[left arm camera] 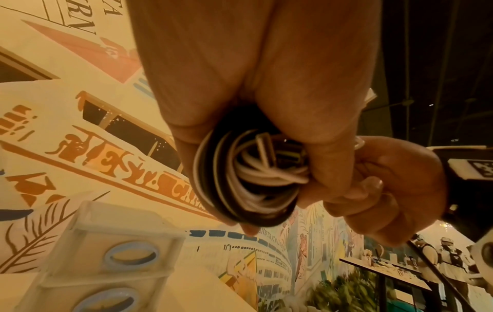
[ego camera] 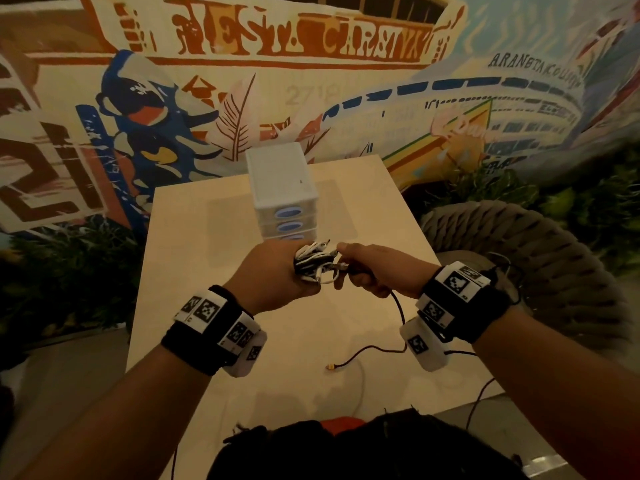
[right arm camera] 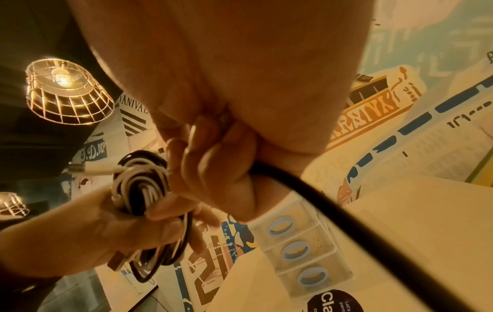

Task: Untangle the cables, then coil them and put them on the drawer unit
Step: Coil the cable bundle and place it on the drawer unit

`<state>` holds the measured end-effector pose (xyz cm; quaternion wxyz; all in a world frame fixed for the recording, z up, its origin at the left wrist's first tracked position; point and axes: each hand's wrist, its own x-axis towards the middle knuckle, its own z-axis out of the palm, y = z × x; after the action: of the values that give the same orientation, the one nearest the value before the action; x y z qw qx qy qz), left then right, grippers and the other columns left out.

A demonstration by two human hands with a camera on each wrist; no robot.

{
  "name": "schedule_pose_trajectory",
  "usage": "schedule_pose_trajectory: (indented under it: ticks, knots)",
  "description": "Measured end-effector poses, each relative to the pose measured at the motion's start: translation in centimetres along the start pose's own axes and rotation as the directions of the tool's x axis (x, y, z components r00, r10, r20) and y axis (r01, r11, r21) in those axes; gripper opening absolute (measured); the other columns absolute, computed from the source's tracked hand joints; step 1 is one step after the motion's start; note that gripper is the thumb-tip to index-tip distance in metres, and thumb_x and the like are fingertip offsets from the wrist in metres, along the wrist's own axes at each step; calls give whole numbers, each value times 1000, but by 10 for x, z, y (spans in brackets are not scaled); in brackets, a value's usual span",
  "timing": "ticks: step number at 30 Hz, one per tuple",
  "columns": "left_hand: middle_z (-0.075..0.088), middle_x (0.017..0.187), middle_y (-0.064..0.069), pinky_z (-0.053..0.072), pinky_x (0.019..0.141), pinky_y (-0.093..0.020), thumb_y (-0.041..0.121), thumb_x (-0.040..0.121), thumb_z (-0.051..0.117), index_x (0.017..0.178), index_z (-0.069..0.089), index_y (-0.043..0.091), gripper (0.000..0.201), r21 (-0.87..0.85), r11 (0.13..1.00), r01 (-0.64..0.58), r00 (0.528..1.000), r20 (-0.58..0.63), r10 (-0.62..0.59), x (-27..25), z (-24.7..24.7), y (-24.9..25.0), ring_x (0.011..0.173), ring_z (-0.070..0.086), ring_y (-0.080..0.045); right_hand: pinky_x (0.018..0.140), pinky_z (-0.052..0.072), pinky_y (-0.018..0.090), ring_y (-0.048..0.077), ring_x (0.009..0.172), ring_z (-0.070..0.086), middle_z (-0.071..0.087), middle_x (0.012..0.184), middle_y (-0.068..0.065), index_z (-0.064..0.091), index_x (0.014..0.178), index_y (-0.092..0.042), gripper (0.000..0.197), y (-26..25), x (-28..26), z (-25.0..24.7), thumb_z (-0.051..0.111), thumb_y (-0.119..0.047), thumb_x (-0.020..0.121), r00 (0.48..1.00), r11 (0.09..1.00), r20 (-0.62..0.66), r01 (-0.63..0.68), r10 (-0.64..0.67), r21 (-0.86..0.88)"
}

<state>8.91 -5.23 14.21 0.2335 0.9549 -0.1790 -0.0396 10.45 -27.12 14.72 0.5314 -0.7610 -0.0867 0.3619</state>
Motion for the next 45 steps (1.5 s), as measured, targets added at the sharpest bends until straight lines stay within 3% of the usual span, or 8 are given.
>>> schedule_pose_trajectory:
  ticks: [9,14,19,26,31,36,41,45]
  knots:
    - [70,91,8,53,70,-33,39,76,76,103,68,29,29,243,970,-25,989,149,-12,-2,-1,4,83,65,-18,70,55,35,28,71,72,76,83,11,70,113,-11,73,1,6,2,28,-69,99,992,975,78,-86,103,-204]
    - [69,87,7,50,66,-30,42,80,69,103,66,32,26,378,919,-108,974,226,21,-1,2,14,78,64,-17,77,59,41,26,86,77,73,111,6,60,121,-32,49,-11,4,4,55,-68,89,983,964,137,-87,124,-252]
    - [66,75,6,53,61,-28,48,85,64,90,69,25,24,447,879,-164,947,322,13,4,7,27,66,62,-12,69,61,30,12,80,74,76,80,-10,70,91,-33,28,-21,14,19,86,-50,74,970,855,166,-69,178,-514]
    - [68,77,5,52,61,-29,44,78,73,91,72,25,23,437,893,-112,928,366,-63,3,19,24,70,63,-14,63,54,24,13,64,72,68,56,-10,70,81,-16,11,-12,25,33,72,-25,86,973,790,88,-120,215,-602]
    - [68,84,4,56,66,-33,43,81,67,101,66,23,29,425,905,-8,978,192,-81,-2,26,21,75,65,-18,71,50,24,12,67,66,69,62,-3,70,76,-14,24,-10,24,32,63,-32,91,986,715,46,-85,161,-694]
    - [69,105,5,56,69,-35,39,72,82,122,61,26,56,382,916,-122,985,-70,160,-12,26,14,93,64,-21,62,49,21,9,57,62,64,48,-8,68,75,-15,22,-13,22,15,63,-29,92,992,774,18,-89,128,-627]
    - [68,102,4,56,71,-36,41,81,74,115,59,24,42,399,913,-83,996,46,70,-4,23,21,89,65,-20,59,48,20,10,53,60,66,53,-6,71,85,-13,13,-11,24,13,65,-23,90,984,804,55,-108,172,-584]
    - [68,97,5,55,70,-31,43,86,71,110,57,24,34,402,910,-108,989,134,58,-1,21,26,81,64,-16,68,58,28,20,74,75,74,76,-7,72,93,-16,8,-11,23,9,74,-22,88,951,886,190,-137,242,-443]
